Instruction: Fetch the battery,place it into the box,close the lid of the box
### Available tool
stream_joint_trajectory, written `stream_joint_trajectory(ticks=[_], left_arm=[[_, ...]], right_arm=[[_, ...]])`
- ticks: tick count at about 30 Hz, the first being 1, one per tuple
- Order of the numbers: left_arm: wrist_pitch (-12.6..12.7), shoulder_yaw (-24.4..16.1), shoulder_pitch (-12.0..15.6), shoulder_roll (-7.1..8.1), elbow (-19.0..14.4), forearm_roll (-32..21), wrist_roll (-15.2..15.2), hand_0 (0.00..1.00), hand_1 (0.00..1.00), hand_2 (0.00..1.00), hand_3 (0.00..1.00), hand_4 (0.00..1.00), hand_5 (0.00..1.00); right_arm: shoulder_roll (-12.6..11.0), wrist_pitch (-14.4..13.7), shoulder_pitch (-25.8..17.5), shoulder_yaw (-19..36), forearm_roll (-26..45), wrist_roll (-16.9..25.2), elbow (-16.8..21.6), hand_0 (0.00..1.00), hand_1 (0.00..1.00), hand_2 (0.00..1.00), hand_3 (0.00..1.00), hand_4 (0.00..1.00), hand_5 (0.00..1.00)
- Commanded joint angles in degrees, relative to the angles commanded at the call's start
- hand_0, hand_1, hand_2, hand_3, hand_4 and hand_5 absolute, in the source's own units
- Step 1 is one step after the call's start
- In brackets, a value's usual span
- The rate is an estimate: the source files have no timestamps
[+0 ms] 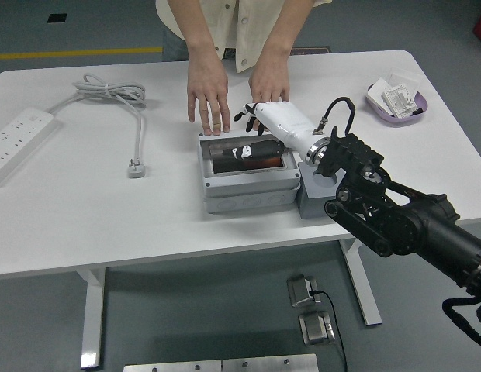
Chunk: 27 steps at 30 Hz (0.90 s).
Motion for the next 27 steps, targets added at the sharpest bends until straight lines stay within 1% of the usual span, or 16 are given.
stream_joint_trajectory(ticks=[8,13,19,23,27], left_arm=[[0.0,0.0,0.1,-0.10,0.0,-0.1,0.1,0.654,0.702,0.647,0.596,0.670,0.172],[0.0,0.0,0.1,-0.20,0.0,-0.2,0.1,0.654,0.702,0.647,0.595,0.670,0.173],[0.1,0.5,0.6,-0.39,0.0,-1.0,0.2,0.654,0.702,0.647,0.596,0.671,0.172],[0.1,1.1,1.0,-0.53,0.0,-1.8,0.3,0.654,0.702,0.647,0.596,0.671,0.172],[0.2,1.6,1.4,-0.60,0.0,-2.5,0.3,0.655,0.702,0.647,0.596,0.671,0.172]], right_arm=[[0.2,0.3,0.0,-0.1,-0.4,-0.3,0.6,0.467,0.450,0.569,0.731,0.998,0.733],[-0.3,1.1,-0.8,1.9,-1.7,-0.8,1.4,0.467,0.448,0.569,0.732,0.998,0.735],[-1.2,2.6,-4.2,8.0,-4.1,-1.5,3.9,0.467,0.448,0.568,0.733,0.998,0.739],[-2.1,4.5,-6.5,13.3,-6.5,-2.2,6.9,0.467,0.448,0.568,0.733,0.998,0.739],[-3.2,4.4,-8.2,18.3,-8.3,-2.1,10.7,0.465,0.448,0.569,0.733,0.998,0.743]])
